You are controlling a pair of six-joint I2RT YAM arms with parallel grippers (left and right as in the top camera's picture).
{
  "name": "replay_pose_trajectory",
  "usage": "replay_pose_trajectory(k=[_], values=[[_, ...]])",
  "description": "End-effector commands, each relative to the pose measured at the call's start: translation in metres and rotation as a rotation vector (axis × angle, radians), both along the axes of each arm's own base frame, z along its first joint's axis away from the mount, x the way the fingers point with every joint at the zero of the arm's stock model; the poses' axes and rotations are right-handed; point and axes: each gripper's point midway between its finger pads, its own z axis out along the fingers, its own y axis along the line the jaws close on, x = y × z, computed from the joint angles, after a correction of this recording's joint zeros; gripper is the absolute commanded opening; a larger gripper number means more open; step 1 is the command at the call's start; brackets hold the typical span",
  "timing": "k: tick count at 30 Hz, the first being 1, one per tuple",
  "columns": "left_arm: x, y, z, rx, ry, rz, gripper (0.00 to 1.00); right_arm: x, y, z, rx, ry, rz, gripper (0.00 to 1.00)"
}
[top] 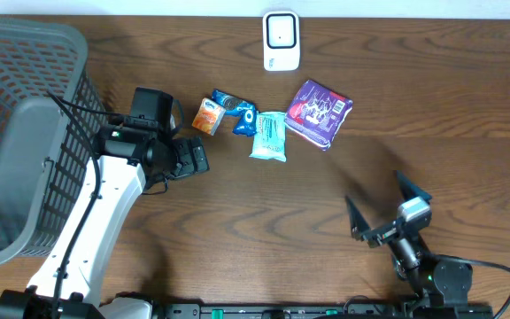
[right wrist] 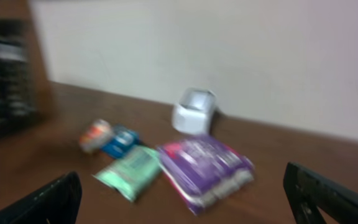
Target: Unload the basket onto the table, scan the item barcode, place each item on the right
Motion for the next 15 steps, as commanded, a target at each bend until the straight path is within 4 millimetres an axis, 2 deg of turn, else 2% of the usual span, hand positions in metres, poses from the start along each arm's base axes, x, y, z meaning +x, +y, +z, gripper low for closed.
replay_pose_trajectory(k=[1,4,6,7,9,12,15], values=[[-0.005,0.002,-0.007,0.015,0.023,-0.004,0.98,-0.025,0.031,0.015,0.000,-0.066,0.228,0.99],[-0.005,0.002,-0.007,0.015,0.023,-0.004,0.98,-0.033,0.032,0.042,0.089,-0.125,0.259,0.99],[-0.005,0.002,-0.007,0.015,0.023,-0.004,0.98,-0.046,0.032,0.072,0.122,-0.249,0.279,0.99],[-0.005,0.002,-0.007,0.015,0.023,-0.004,0.98,-0.063,0.030,0.107,0.115,-0.400,0.278,0.99],[-0.005,0.002,-0.007,0.015,0.023,-0.004,0.98,-0.066,0.025,0.125,0.124,-0.428,0.249,0.99],[-0.005,0.002,-0.007,0.015,0.023,-0.004,0.98,-0.060,0.023,0.145,0.055,-0.392,0.196,0.99],[-0.005,0.002,-0.007,0.015,0.023,-0.004,0.98,-0.034,0.021,0.148,-0.050,-0.217,0.149,0.99]])
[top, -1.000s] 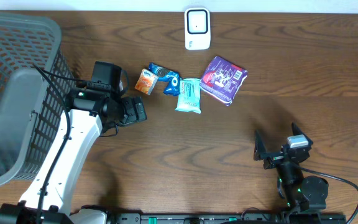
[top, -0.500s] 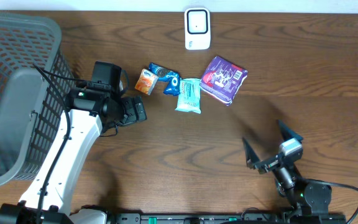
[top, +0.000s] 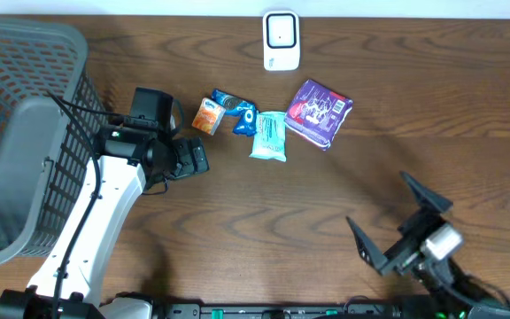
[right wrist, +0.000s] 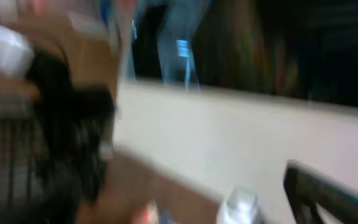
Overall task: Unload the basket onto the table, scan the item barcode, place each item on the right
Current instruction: 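Reach the right gripper to the purple pack and grasp it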
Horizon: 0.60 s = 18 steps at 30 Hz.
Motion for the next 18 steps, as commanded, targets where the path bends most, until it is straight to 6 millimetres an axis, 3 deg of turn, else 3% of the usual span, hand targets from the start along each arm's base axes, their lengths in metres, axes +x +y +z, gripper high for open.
replay_pose_trajectory(k=[1,4,5,9,11,15,16,17,18], values=[[-0.004,0.002,-0.006,0.012,0.020,-0.004,0.98,0.030,-0.005,0.012,-0.131,0.107,-0.085,0.99],[-0.004,0.002,-0.006,0.012,0.020,-0.004,0.98,0.069,-0.004,-0.005,-0.196,0.361,-0.072,0.99],[-0.004,0.002,-0.006,0.012,0.020,-0.004,0.98,0.088,-0.003,-0.018,-0.214,0.520,-0.054,0.99],[-0.004,0.002,-0.006,0.012,0.020,-0.004,0.98,0.129,0.000,-0.050,-0.274,0.894,0.004,0.99],[-0.004,0.002,-0.006,0.012,0.020,-0.004,0.98,0.142,0.009,-0.059,-0.262,1.054,0.083,0.99],[-0.004,0.002,-0.006,0.012,0.020,-0.004,0.97,0.162,0.034,-0.073,-0.075,1.373,0.287,0.99],[-0.004,0.002,-0.006,0.012,0.020,-0.004,0.98,0.169,0.037,-0.085,-0.044,1.432,0.311,0.99],[-0.004,0.002,-0.006,0.012,0.020,-0.004,0.98,0.177,0.037,-0.104,-0.032,1.489,0.312,0.97],[-0.004,0.002,-0.006,0.012,0.020,-0.004,0.98,0.184,0.035,-0.119,-0.015,1.545,0.281,0.61]])
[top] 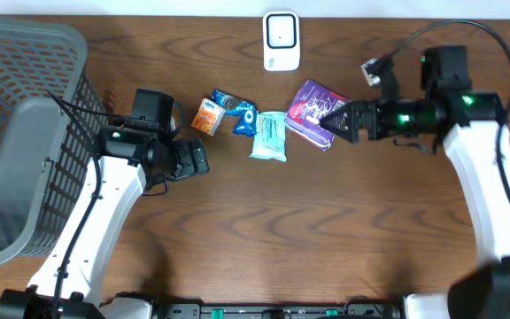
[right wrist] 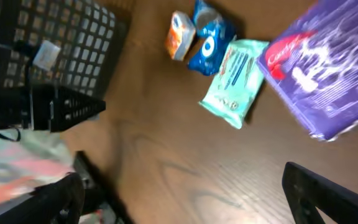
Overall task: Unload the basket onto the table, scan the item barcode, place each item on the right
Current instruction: 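Reach the right gripper to the purple pack and grasp it, then lift the purple pack with the right gripper, turning its barcode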
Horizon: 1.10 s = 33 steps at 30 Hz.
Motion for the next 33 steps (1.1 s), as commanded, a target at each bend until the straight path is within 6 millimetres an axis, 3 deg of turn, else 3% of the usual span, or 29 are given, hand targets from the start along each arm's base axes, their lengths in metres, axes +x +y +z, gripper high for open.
replay_pose_trajectory(k=[1,3,5,7,9,14,18,23,25,26,27,29,33], values=[[-0.003,0.002,-0.004,0.010,0.014,-0.003,0.98,0.016,-0.003,-0.032,0.037,0.230,-0.124,0.52],[-0.003,0.002,-0.004,0.010,0.014,-0.003,0.98,0.027,-0.023,-0.059,-0.075,0.332,-0.287,0.55],[-0.003,0.002,-0.004,0.010,0.014,-0.003,0.98,0.038,-0.043,-0.081,-0.196,0.337,-0.386,0.72],[-0.003,0.002,-0.004,0.010,0.014,-0.003,0.98,0.042,-0.048,-0.092,-0.230,0.343,-0.401,0.84],[-0.003,0.002,-0.004,0.010,0.014,-0.003,0.98,0.047,-0.047,-0.105,-0.230,0.361,-0.396,0.87],[-0.003,0.002,-0.004,0.010,0.014,-0.003,0.98,0.059,-0.040,-0.151,-0.223,0.453,-0.419,0.75],[-0.003,0.002,-0.004,0.010,0.014,-0.003,0.98,0.069,-0.023,-0.173,-0.125,0.489,-0.373,0.66],[-0.003,0.002,-0.004,0.010,0.014,-0.003,0.98,0.072,-0.022,-0.199,-0.122,0.519,-0.367,0.60],[-0.003,0.002,-0.004,0.010,0.014,-0.003,0.98,0.071,-0.022,-0.207,-0.126,0.533,-0.366,0.44],[-0.003,0.002,-0.004,0.010,0.014,-0.003,0.98,0.070,-0.022,-0.210,-0.129,0.542,-0.366,0.31],[-0.003,0.002,-0.004,0.010,0.014,-0.003,0.98,0.070,-0.023,-0.212,-0.133,0.545,-0.368,0.11],[-0.003,0.002,-0.004,0.010,0.014,-0.003,0.98,0.071,-0.024,-0.210,-0.133,0.541,-0.371,0.01],[-0.003,0.002,-0.004,0.010,0.014,-0.003,0.98,0.072,-0.031,-0.196,-0.138,0.502,-0.366,0.01]])
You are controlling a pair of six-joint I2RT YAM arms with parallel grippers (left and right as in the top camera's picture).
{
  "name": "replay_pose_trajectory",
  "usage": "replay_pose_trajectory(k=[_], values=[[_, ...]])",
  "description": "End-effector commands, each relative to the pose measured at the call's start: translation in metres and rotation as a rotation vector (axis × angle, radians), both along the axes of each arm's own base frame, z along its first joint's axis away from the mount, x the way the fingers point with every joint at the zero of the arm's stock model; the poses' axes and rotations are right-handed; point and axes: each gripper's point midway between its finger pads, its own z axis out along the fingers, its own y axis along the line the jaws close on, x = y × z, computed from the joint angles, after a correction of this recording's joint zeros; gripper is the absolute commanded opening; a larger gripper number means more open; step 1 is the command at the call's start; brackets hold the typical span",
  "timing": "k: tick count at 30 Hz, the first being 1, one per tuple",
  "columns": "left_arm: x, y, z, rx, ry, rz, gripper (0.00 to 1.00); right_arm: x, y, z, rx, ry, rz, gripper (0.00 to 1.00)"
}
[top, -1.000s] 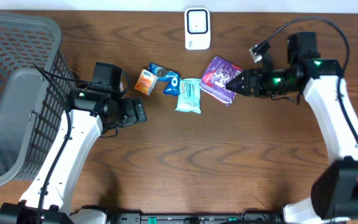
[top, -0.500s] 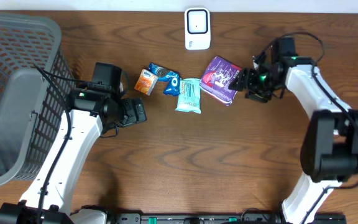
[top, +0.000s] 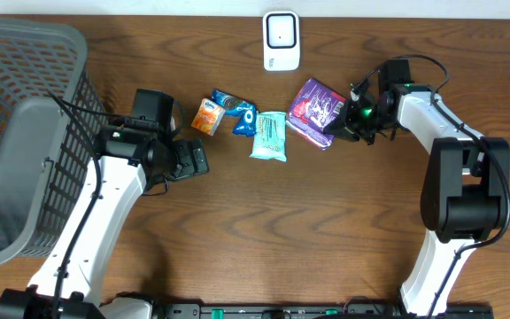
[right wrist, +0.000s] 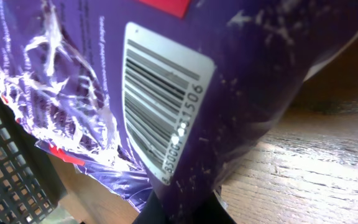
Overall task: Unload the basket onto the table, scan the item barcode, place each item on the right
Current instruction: 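Lift the purple pack with the right gripper, turning its barcode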
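A purple packet (top: pixel 319 110) lies at the back right of the table, and it fills the right wrist view (right wrist: pixel 104 74). A white barcode label (right wrist: pixel 163 106) faces that camera. My right gripper (top: pixel 355 120) is at the packet's right edge. In the wrist view the right gripper (right wrist: pixel 179 211) is shut on that edge, with purple wrapper pinched between the dark fingers (right wrist: pixel 149 213). The white scanner (top: pixel 281 40) stands at the back edge. My left gripper (top: pixel 195 159) hovers left of the snack row with nothing in it. Its jaws are not discernible.
A row of small items lies left of the packet: a mint green pack (top: pixel 269 136), a blue wrapper (top: pixel 236 110) and an orange pack (top: pixel 207 115). A large grey basket (top: pixel 25 133) takes up the left side.
My right gripper was open beside the purple packet's right edge and is now shut on that edge. The packet's barcode now fills the right wrist view. The left arm has not moved.
My right arm was first low at the table's front right with its gripper open, and still there a moment later. Then it was at the purple packet, open. Now it grips the packet's right edge. The left arm and the other items stayed put.
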Motion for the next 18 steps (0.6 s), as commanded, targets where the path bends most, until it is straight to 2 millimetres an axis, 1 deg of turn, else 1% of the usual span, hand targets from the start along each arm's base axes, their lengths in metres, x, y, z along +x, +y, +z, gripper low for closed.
replay_pose_trajectory(k=[1,3,4,5,6,8,9,11,13,14,15,16,17,18], values=[[-0.003,0.002,-0.004,0.010,0.014,-0.003,0.98,0.001,-0.018,0.004,-0.084,-0.020,-0.007,0.01],[-0.003,0.002,-0.004,0.010,0.014,-0.003,0.98,0.001,-0.031,0.014,-0.162,-0.030,-0.033,0.01],[-0.003,0.002,-0.004,0.010,0.014,-0.003,0.98,-0.001,-0.052,0.027,-0.296,-0.026,-0.089,0.01],[-0.003,0.002,-0.004,0.010,0.014,-0.003,0.98,-0.002,-0.065,0.038,-0.376,-0.032,-0.119,0.01],[-0.003,0.002,-0.004,0.010,0.014,-0.003,0.98,-0.003,-0.082,0.054,-0.478,-0.041,-0.160,0.01],[-0.003,0.002,-0.004,0.010,0.014,-0.003,0.98,-0.004,-0.100,0.075,-0.590,-0.058,-0.213,0.01],[-0.003,0.002,-0.004,0.010,0.014,-0.003,0.98,-0.007,-0.116,0.097,-0.691,-0.073,-0.267,0.01],[-0.003,0.002,-0.004,0.010,0.014,-0.003,0.98,-0.012,-0.133,0.121,-0.818,-0.085,-0.318,0.01],[-0.003,0.002,-0.004,0.010,0.014,-0.003,0.98,-0.020,-0.151,0.137,-0.979,-0.097,-0.347,0.02],[-0.003,0.002,-0.004,0.010,0.014,-0.003,0.98,-0.024,-0.159,0.140,-1.058,-0.095,-0.355,0.02],[-0.003,0.002,-0.004,0.010,0.014,-0.003,0.98,-0.027,-0.161,0.135,-1.126,-0.085,-0.337,0.02],[-0.003,0.002,-0.004,0.010,0.014,-0.003,0.98,-0.027,-0.159,0.131,-1.120,-0.078,-0.327,0.01],[-0.003,0.002,-0.004,0.010,0.014,-0.003,0.98,-0.028,-0.146,0.115,-1.055,-0.049,-0.293,0.03],[-0.003,0.002,-0.004,0.010,0.014,-0.003,0.98,-0.029,-0.131,0.101,-0.971,-0.019,-0.263,0.17]])
